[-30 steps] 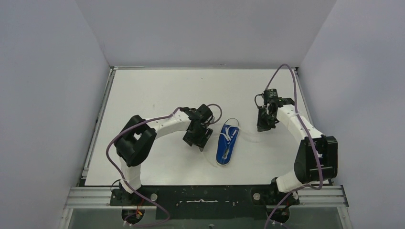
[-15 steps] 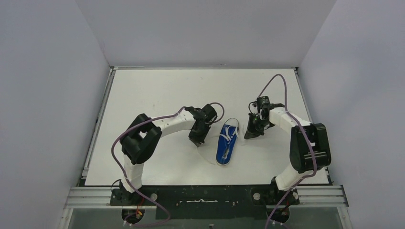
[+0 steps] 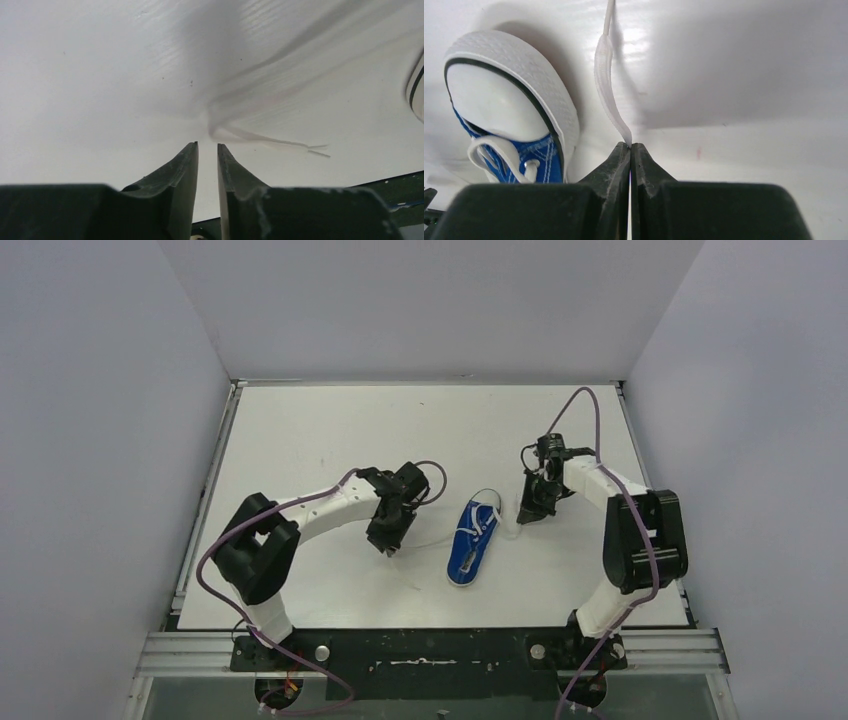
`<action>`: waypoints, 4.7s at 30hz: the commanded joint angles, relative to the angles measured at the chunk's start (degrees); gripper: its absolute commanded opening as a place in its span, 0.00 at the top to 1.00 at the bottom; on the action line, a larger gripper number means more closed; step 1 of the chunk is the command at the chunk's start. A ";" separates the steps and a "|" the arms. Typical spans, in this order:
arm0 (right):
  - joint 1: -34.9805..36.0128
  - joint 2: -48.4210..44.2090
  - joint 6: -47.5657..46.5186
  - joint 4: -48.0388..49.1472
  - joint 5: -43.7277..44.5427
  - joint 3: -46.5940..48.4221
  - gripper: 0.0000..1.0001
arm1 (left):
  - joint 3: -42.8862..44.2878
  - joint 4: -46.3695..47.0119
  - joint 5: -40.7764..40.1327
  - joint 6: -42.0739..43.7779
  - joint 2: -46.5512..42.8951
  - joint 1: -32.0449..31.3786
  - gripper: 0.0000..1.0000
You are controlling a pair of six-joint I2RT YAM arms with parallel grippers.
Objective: Tie the shoes
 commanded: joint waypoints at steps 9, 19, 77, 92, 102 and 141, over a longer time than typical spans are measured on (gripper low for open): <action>-2.41 -14.34 -6.09 -14.11 7.33 4.55 1.00 | 15.58 9.97 16.19 14.17 6.47 -0.65 0.48; -4.21 -17.18 -5.89 -16.01 4.31 4.85 1.00 | 11.75 26.13 26.61 21.68 9.96 -2.17 0.56; -3.23 -14.05 0.36 -21.48 -21.21 21.55 1.00 | 2.84 49.07 39.20 12.06 3.36 1.63 1.00; -2.89 -17.49 -2.51 -31.41 -23.08 25.51 1.00 | 1.81 55.67 45.01 14.50 7.35 4.53 1.00; -2.64 -17.92 -1.46 -29.79 -24.74 25.30 1.00 | 2.77 57.20 50.59 11.61 9.85 5.00 0.98; -2.50 -16.76 -4.17 -32.22 -25.80 26.47 1.00 | 5.11 67.20 51.76 1.45 15.51 4.66 0.66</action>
